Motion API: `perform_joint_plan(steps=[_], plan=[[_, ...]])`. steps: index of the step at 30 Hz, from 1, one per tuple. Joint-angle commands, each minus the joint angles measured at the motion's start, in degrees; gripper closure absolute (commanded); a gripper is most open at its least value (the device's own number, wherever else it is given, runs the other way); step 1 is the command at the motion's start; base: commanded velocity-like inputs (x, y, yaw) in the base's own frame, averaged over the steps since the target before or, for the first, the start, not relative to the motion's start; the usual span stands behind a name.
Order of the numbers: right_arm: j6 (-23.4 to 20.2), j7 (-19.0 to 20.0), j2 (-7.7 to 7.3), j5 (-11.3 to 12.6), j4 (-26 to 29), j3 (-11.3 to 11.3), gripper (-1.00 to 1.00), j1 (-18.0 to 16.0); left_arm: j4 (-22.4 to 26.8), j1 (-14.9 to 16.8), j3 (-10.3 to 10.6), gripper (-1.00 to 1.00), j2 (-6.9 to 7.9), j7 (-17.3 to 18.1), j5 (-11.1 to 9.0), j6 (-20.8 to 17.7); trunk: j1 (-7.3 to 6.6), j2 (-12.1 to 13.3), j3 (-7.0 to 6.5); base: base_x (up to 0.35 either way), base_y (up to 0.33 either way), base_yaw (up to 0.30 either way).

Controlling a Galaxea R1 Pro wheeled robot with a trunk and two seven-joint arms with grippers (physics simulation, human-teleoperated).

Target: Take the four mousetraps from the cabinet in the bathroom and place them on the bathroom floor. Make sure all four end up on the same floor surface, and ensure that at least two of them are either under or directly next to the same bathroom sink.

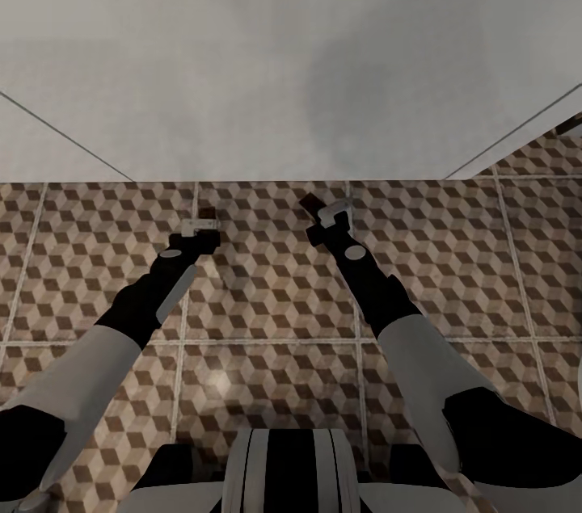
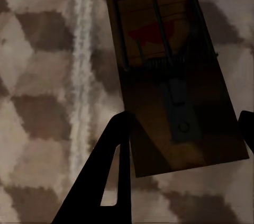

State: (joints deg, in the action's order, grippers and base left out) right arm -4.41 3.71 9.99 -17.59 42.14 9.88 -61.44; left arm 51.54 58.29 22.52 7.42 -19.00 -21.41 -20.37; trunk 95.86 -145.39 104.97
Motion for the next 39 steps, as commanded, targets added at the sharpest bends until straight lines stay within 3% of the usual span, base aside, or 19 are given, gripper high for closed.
perform_joint_plan(steps=[1,18,28,39], plan=[[-0.4,0.2,0.01,-0.6,0.1,0.0,1.00,0.0,-0.3,0.0,0.3,1.00,-0.01,-0.8,-0.5,-0.2,-0.01,0.0,0.03,0.000,0.000,0.000],[2.7,0.2,0.01,-0.6,-2.3,-0.1,1.00,0.0,-3.3,0.0,0.4,1.00,-1.54,-0.8,-0.4,3.8,-0.01,0.0,0.03,0.000,0.000,0.000],[11.9,0.2,0.01,-0.6,-13.3,-0.5,1.00,0.0,-3.2,0.0,0.4,1.00,-2.33,-0.6,-0.4,3.8,-0.01,0.0,0.03,0.000,0.000,0.000],[13.0,0.1,0.01,-0.6,-14.9,-0.5,1.00,-0.1,-3.2,0.0,0.5,1.00,-2.39,-0.8,-0.4,3.8,-0.01,0.0,0.03,0.000,0.000,0.000]])
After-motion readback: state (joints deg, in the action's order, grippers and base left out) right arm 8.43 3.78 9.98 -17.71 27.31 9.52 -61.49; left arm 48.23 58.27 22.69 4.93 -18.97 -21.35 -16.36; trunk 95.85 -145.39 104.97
